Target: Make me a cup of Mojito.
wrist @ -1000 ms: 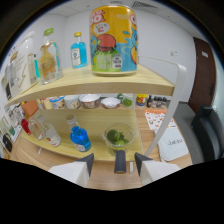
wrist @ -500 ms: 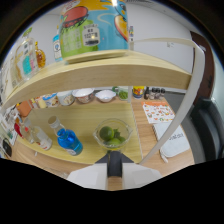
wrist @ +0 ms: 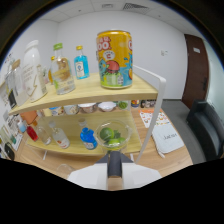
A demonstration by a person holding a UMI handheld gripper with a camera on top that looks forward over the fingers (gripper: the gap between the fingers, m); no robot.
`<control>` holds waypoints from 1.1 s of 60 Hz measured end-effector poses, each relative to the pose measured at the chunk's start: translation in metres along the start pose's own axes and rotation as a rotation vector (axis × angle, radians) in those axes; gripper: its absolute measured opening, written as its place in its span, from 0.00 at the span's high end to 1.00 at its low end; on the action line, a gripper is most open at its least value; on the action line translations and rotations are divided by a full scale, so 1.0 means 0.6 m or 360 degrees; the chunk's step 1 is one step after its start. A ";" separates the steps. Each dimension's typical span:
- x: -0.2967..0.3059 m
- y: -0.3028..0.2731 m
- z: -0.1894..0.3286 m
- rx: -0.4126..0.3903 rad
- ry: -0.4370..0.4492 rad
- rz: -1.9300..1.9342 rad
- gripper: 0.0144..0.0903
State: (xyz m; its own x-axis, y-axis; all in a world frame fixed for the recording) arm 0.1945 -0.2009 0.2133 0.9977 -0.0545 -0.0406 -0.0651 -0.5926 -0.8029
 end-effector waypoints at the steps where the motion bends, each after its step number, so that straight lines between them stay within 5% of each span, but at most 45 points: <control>1: -0.004 0.003 -0.005 0.0005 0.0002 0.0005 0.98; 27: -0.113 0.121 -0.028 -0.0025 0.0047 -0.0143 0.98; 66: -0.118 0.032 -0.030 0.0376 0.0551 -0.2034 0.98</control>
State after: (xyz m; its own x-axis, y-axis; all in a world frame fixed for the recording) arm 0.1223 -0.2229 0.2112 0.2981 0.2087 0.9314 0.9406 -0.2304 -0.2494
